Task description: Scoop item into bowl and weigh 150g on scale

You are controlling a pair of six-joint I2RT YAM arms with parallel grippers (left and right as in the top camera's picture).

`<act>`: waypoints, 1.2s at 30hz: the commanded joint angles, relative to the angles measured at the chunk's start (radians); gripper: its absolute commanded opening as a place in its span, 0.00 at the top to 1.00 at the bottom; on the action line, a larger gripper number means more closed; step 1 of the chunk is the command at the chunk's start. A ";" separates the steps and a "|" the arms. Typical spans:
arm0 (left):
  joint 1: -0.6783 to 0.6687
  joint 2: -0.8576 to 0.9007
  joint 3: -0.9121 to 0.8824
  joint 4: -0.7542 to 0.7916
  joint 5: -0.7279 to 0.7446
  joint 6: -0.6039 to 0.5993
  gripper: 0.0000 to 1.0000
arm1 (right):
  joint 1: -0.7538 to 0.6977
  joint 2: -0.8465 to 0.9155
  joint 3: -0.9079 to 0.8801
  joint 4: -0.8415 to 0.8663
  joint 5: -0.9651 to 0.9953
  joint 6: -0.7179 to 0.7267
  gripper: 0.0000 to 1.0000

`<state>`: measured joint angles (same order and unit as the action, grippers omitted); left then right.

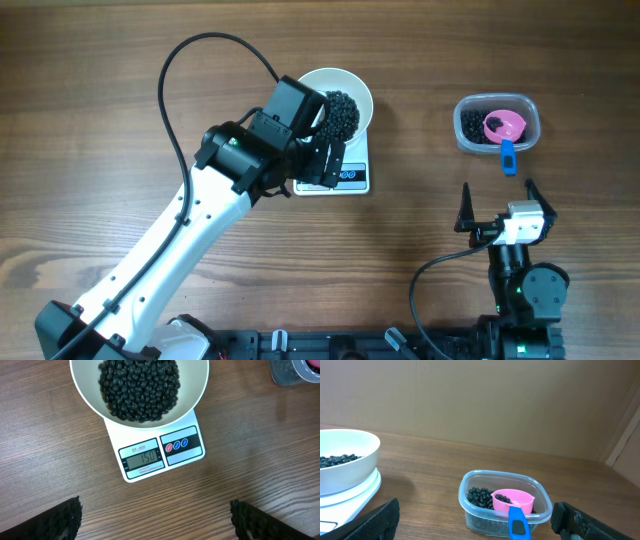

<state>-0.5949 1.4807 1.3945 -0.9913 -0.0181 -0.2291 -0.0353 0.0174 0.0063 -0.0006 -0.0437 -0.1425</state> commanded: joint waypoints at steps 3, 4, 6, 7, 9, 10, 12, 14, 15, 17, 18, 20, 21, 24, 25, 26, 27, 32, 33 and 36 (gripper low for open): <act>-0.003 -0.014 0.016 0.000 -0.010 0.013 0.00 | 0.005 -0.011 -0.001 0.001 -0.002 0.013 0.00; -0.003 -0.014 0.016 0.000 -0.010 0.012 0.00 | 0.005 -0.011 -0.001 0.001 -0.002 0.013 0.00; -0.003 -0.013 0.016 0.000 -0.010 0.013 0.00 | 0.005 -0.011 -0.001 0.001 -0.002 0.013 0.00; -0.003 -0.014 0.016 0.000 -0.010 0.012 0.00 | 0.005 -0.011 -0.001 0.001 -0.002 0.013 0.00; -0.003 -0.014 0.016 0.000 -0.009 0.013 0.00 | 0.005 -0.011 -0.001 0.001 -0.002 0.013 0.00; -0.003 -0.013 0.016 0.000 -0.010 0.013 0.00 | 0.005 -0.011 -0.001 0.001 -0.002 0.014 0.00; -0.003 -0.014 0.016 0.000 -0.010 0.013 0.00 | 0.005 -0.011 -0.001 0.001 -0.002 0.013 0.00; -0.003 -0.013 0.016 0.000 -0.010 0.013 0.00 | 0.005 -0.011 -0.001 0.001 -0.002 0.013 0.00; -0.003 -0.013 0.016 0.000 -0.010 0.012 0.00 | 0.005 -0.011 -0.001 0.001 -0.002 0.013 0.00; -0.003 -0.014 0.016 0.000 -0.009 0.013 0.00 | 0.005 -0.011 -0.001 0.001 -0.002 0.013 0.00; -0.003 -0.014 0.016 0.000 -0.010 0.012 0.00 | 0.005 -0.011 -0.001 0.001 -0.002 0.013 0.00; -0.003 -0.014 0.016 0.000 -0.010 0.012 0.00 | 0.005 -0.011 -0.001 0.001 -0.002 0.013 0.00; -0.003 -0.013 0.016 0.000 -0.009 0.013 0.00 | 0.005 -0.011 -0.001 0.001 -0.002 0.013 0.00; -0.003 -0.014 0.016 0.000 -0.009 0.013 0.00 | 0.005 -0.011 -0.001 0.001 -0.002 0.013 0.00; -0.002 -0.013 0.016 0.000 -0.010 0.013 0.00 | 0.005 -0.011 -0.001 0.001 -0.002 0.013 0.00; -0.003 -0.014 0.016 0.000 -0.010 0.012 0.00 | 0.005 -0.011 -0.001 0.001 -0.002 0.014 0.00; -0.003 -0.014 0.016 0.000 -0.010 0.013 0.00 | 0.005 -0.011 -0.001 0.001 -0.002 0.013 0.00; -0.003 -0.014 0.016 -0.002 -0.009 0.012 0.00 | 0.005 -0.011 -0.001 0.001 -0.002 0.013 0.00; -0.003 -0.014 0.016 -0.002 -0.009 0.012 0.00 | 0.005 -0.011 -0.001 0.001 -0.002 0.013 0.00; -0.003 -0.016 0.016 -0.014 -0.009 0.012 0.00 | 0.005 -0.011 -0.001 0.001 -0.002 0.013 0.00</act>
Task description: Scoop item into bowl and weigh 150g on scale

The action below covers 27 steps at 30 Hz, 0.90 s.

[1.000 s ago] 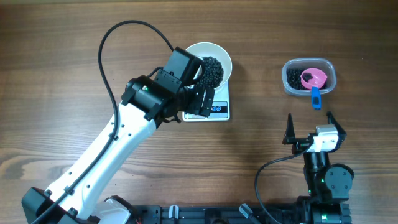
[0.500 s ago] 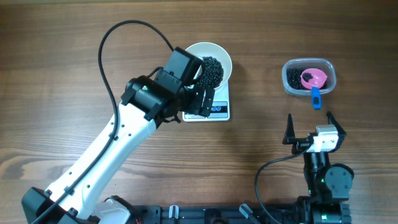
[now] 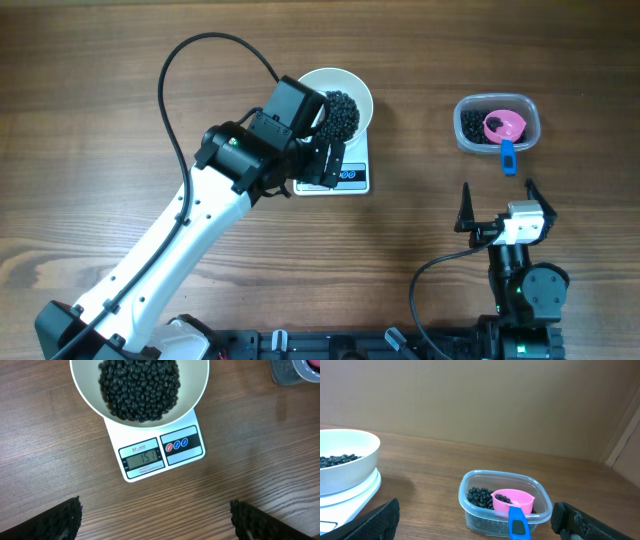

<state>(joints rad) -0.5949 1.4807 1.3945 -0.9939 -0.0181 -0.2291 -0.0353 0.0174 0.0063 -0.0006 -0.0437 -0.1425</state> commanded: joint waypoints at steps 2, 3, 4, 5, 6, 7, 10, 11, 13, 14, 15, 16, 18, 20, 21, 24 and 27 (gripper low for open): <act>-0.003 -0.016 0.016 -0.025 -0.010 0.012 0.00 | 0.005 -0.011 -0.001 0.001 -0.002 0.014 0.00; -0.003 -0.017 0.016 -0.026 -0.010 0.012 0.00 | 0.005 -0.011 -0.001 0.001 -0.002 0.013 0.00; -0.003 -0.016 0.016 -0.026 -0.010 0.012 0.00 | 0.005 -0.011 -0.001 0.001 -0.002 0.013 0.00; -0.003 -0.017 0.016 -0.025 -0.010 0.012 0.00 | 0.005 -0.011 -0.001 0.001 -0.002 0.013 0.00; -0.003 -0.016 0.016 -0.024 -0.010 0.012 0.00 | 0.005 -0.011 -0.001 0.002 -0.002 0.013 0.00; -0.003 -0.017 0.016 -0.026 -0.010 0.012 0.00 | 0.005 -0.011 -0.001 0.001 -0.002 0.013 0.00; 0.005 -0.029 0.016 -0.024 -0.052 -0.031 0.00 | 0.005 -0.011 -0.001 0.001 -0.002 0.013 0.00; 0.011 -0.037 0.016 -0.024 -0.080 -0.064 0.00 | 0.005 -0.011 -0.001 0.001 -0.002 0.013 0.00; 0.027 -0.070 0.016 -0.024 -0.108 -0.079 0.00 | 0.005 -0.011 -0.001 0.001 -0.002 0.013 0.00; 0.038 -0.097 0.016 -0.023 -0.120 -0.078 0.00 | 0.005 -0.011 -0.001 0.001 -0.002 0.013 0.00; 0.050 -0.121 0.016 -0.019 -0.134 -0.078 0.00 | 0.005 -0.011 -0.001 0.002 -0.002 0.013 0.00; 0.061 -0.138 0.016 -0.016 -0.142 -0.078 0.00 | 0.005 -0.011 -0.001 0.001 -0.002 0.013 0.00; 0.111 -0.181 0.016 -0.004 -0.156 -0.067 0.00 | 0.005 -0.011 -0.001 0.001 -0.002 0.013 0.00; 0.151 -0.202 0.012 0.002 -0.156 -0.066 0.00 | 0.005 -0.011 -0.001 0.001 -0.002 0.013 0.00; 0.180 -0.215 0.004 0.006 -0.156 -0.066 0.00 | 0.005 -0.011 -0.001 0.001 -0.002 0.013 0.00; 0.227 -0.255 -0.055 0.038 -0.156 -0.066 0.00 | 0.005 -0.011 -0.001 0.001 -0.002 0.013 0.00; 0.249 -0.315 -0.125 0.074 -0.161 -0.063 0.00 | 0.005 -0.011 -0.001 0.001 -0.002 0.013 0.00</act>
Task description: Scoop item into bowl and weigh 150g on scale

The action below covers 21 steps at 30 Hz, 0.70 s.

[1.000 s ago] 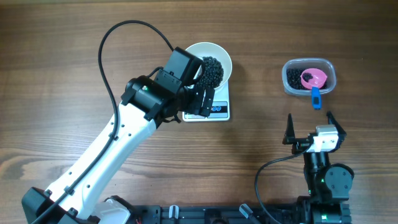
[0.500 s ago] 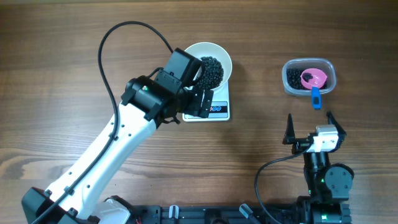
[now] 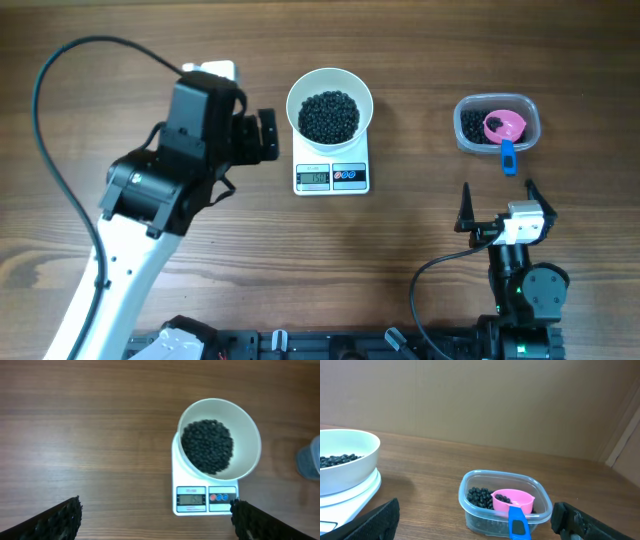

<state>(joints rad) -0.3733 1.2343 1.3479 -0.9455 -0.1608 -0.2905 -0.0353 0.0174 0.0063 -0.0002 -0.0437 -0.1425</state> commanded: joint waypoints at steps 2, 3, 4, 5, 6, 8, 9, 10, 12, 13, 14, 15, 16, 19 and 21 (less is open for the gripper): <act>0.053 -0.129 -0.140 0.062 -0.020 -0.002 0.00 | 0.005 -0.011 -0.001 0.001 -0.002 0.013 0.00; 0.069 -0.162 -0.171 0.077 -0.020 -0.002 0.00 | 0.005 -0.011 -0.001 0.001 -0.002 0.013 0.00; 0.089 -0.194 -0.200 0.093 -0.020 -0.002 0.00 | 0.005 -0.011 -0.001 0.001 -0.002 0.013 0.00; 0.116 -0.241 -0.238 0.116 -0.016 -0.002 0.00 | 0.005 -0.011 -0.001 0.001 -0.002 0.013 0.00; 0.132 -0.264 -0.260 0.128 -0.012 -0.001 0.00 | 0.005 -0.011 -0.001 0.001 -0.002 0.013 0.00; 0.189 -0.363 -0.347 0.182 0.019 -0.002 0.00 | 0.005 -0.011 -0.001 0.001 -0.002 0.013 0.00; 0.208 -0.407 -0.388 0.207 0.032 -0.002 0.00 | 0.005 -0.011 -0.001 0.001 -0.002 0.013 0.00; 0.224 -0.451 -0.431 0.237 0.040 -0.002 0.00 | 0.005 -0.011 -0.001 0.001 -0.002 0.013 0.00; 0.246 -0.515 -0.501 0.293 0.040 -0.002 0.00 | 0.005 -0.011 -0.001 0.001 -0.002 0.013 0.00; 0.254 -0.539 -0.530 0.316 0.040 -0.002 0.00 | 0.005 -0.011 -0.001 0.001 -0.002 0.014 0.00; 0.265 -0.572 -0.569 0.351 0.041 -0.002 0.00 | 0.005 -0.011 -0.001 0.001 -0.002 0.013 0.00; 0.281 -0.612 -0.624 0.399 0.051 -0.002 0.00 | 0.005 -0.011 -0.001 0.001 -0.002 0.013 0.00; 0.293 -0.636 -0.660 0.432 0.065 -0.002 0.00 | 0.005 -0.011 -0.001 0.001 -0.002 0.013 0.00; 0.333 -0.710 -0.752 0.519 0.115 -0.002 0.00 | 0.005 -0.011 -0.001 0.001 -0.002 0.014 0.00; 0.365 -0.770 -0.816 0.566 0.154 -0.002 0.00 | 0.005 -0.011 -0.001 0.001 -0.002 0.013 0.00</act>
<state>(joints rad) -0.0483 0.5358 0.6067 -0.4244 -0.0788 -0.2913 -0.0353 0.0174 0.0063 -0.0006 -0.0437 -0.1425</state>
